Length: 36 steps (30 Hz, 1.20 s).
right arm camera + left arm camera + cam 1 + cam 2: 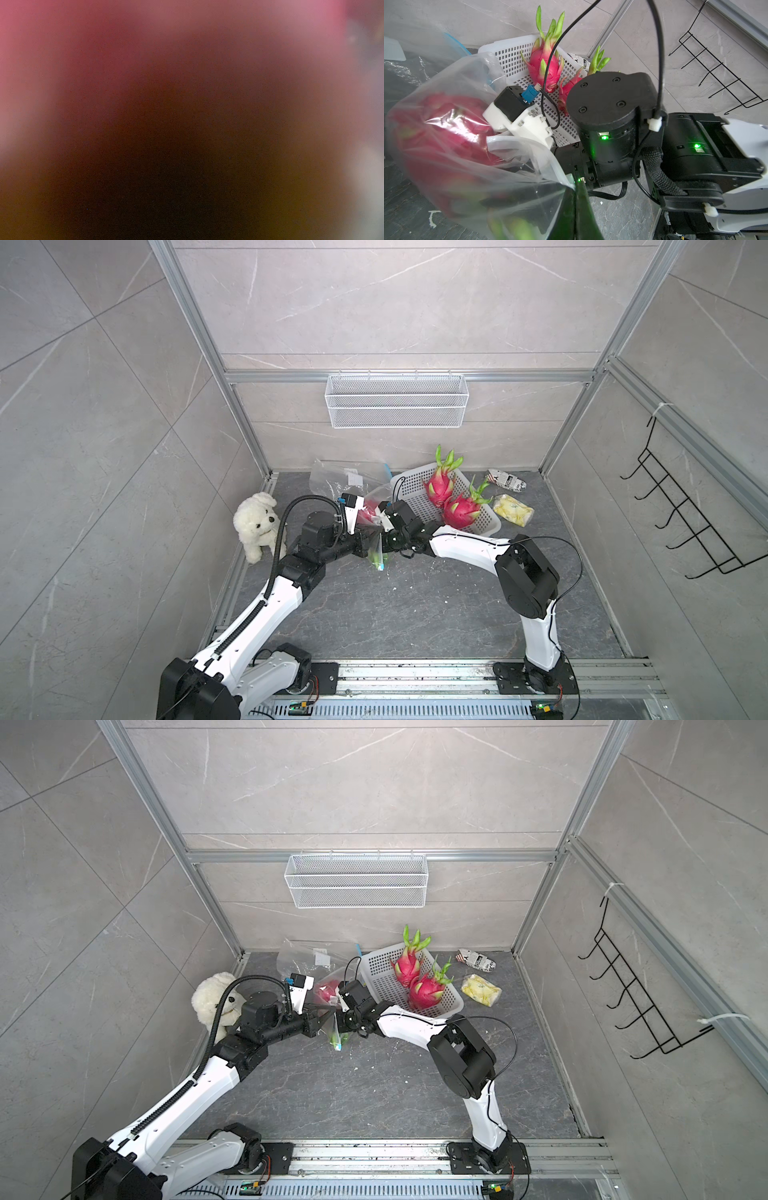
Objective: Open the zip-top bag and take out the dragon fruit
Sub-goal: Pick up the dragon fruit from the zipper food storage bag.
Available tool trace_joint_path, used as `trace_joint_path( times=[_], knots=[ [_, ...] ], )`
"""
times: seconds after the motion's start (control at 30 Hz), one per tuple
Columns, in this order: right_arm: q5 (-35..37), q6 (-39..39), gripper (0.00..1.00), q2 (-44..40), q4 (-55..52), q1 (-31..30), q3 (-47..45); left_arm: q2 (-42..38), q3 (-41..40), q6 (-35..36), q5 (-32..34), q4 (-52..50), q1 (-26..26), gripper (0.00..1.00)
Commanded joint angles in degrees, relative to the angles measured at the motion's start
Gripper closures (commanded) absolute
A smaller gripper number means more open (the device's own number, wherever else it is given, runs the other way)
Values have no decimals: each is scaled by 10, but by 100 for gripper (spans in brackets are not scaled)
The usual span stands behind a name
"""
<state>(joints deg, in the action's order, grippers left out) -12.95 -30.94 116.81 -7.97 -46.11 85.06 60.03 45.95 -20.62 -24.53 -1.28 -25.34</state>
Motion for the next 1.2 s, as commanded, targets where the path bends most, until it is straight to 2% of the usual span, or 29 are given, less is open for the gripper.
trace_joint_path(
  times=[0.0,0.23,0.33,0.53,0.8,0.83,0.87,0.93,0.97,1.0,1.17],
  knots=[
    [-25,-1,85,-24,11,0,4,-38,28,5,-14,52,0,100],
    [-156,-22,88,-20,20,-3,89,-52,60,18,-10,44,-1,100],
    [-144,-5,88,-44,-23,-3,87,-37,61,33,11,22,0,100],
    [-55,63,88,-122,-138,7,44,-11,41,38,34,22,0,100],
    [-80,70,88,-178,-189,29,17,44,39,25,19,25,0,100],
    [-78,74,89,-183,-193,30,15,49,41,19,18,26,0,94],
    [-78,73,89,-189,-191,34,9,54,45,10,22,24,0,72],
    [-91,63,89,-202,-180,47,-6,57,57,7,29,7,1,45],
    [-108,52,89,-209,-169,59,-17,50,58,4,43,3,0,19],
    [-123,42,89,-215,-157,71,-28,39,53,-1,65,9,0,1],
    [-133,49,89,-237,-152,98,-50,-34,-4,-45,173,48,3,0]
  ],
)
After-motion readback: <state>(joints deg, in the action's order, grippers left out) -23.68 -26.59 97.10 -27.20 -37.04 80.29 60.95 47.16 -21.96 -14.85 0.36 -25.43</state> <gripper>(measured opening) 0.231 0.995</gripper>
